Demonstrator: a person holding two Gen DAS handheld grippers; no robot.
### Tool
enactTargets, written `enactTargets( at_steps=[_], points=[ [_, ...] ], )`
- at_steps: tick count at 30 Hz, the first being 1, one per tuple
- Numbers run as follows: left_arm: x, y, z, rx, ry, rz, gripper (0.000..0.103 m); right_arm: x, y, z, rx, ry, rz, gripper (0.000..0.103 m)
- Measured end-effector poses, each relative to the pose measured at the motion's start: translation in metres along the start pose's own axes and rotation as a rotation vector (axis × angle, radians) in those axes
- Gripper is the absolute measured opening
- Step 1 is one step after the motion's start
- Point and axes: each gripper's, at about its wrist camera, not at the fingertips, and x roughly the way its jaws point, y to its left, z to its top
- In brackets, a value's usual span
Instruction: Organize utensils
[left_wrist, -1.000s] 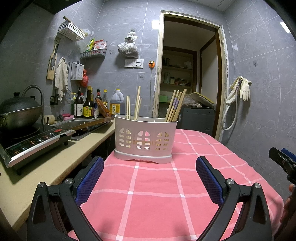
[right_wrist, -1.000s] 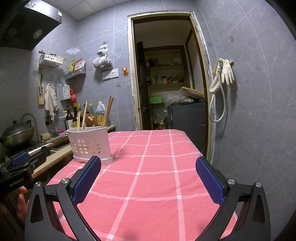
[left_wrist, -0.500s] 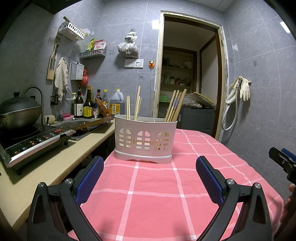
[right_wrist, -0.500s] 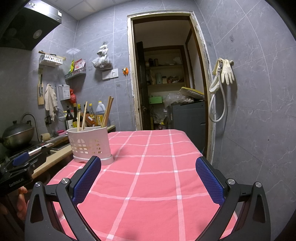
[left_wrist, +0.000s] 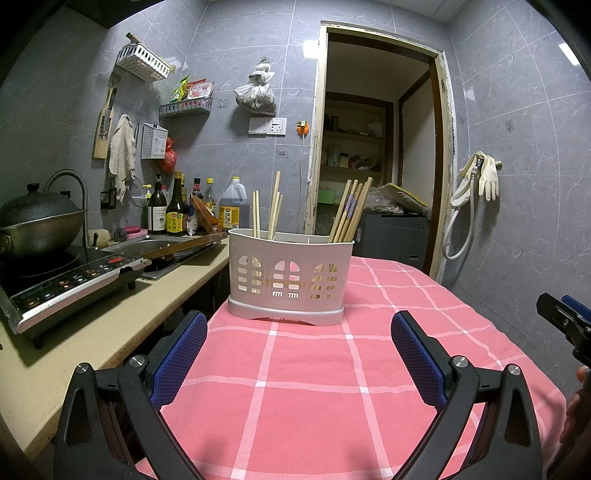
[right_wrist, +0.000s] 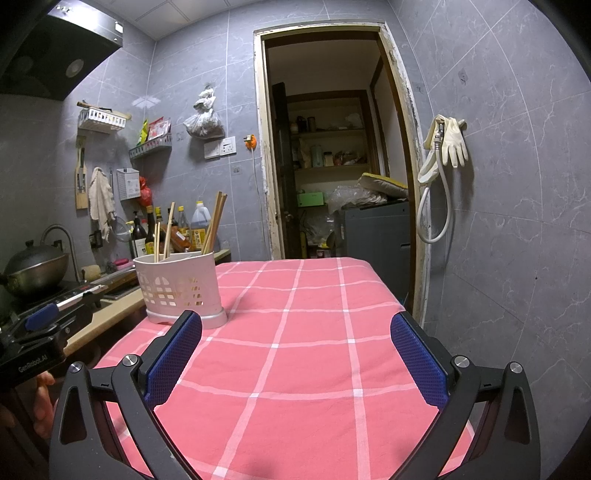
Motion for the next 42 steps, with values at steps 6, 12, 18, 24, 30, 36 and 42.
enactTargets(
  at_steps=[6, 12, 18, 24, 30, 36, 42],
  points=[
    [0.0, 0.0001, 0.0001, 0.0, 0.001, 0.0, 0.098, 0.0, -0.0001, 0.0002, 0.001, 0.001, 0.0, 0.103],
    [-0.0002, -0.0001, 0.0002, 0.0, 0.001, -0.001, 0.098, 0.0, -0.0003, 0.0, 0.001, 0.0, 0.0, 0.103],
    [-0.0002, -0.0001, 0.0003, 0.0, 0.001, 0.0, 0.098, 0.0, -0.0003, 0.0002, 0.001, 0.001, 0.0, 0.103],
    [-0.0005, -0.0001, 0.0003, -0.001, 0.0, 0.001, 0.098, -0.0001, -0.0003, 0.0002, 0.002, 0.001, 0.0, 0.103],
    [-0.0009, 0.0006, -0.0038, -0.01, -0.002, 0.019, 0.098, 0.0, -0.0006, 0.0002, 0.002, 0.001, 0.001, 0.103],
    [-0.0019, 0.0004, -0.0063, -0.01, -0.003, 0.021, 0.098, -0.0001, -0.0005, 0.0002, 0.002, 0.002, 0.001, 0.103],
    [-0.0025, -0.0007, -0.0068, -0.009, -0.002, 0.022, 0.098, 0.0, -0.0006, 0.0003, 0.004, 0.002, 0.0, 0.103]
  ],
)
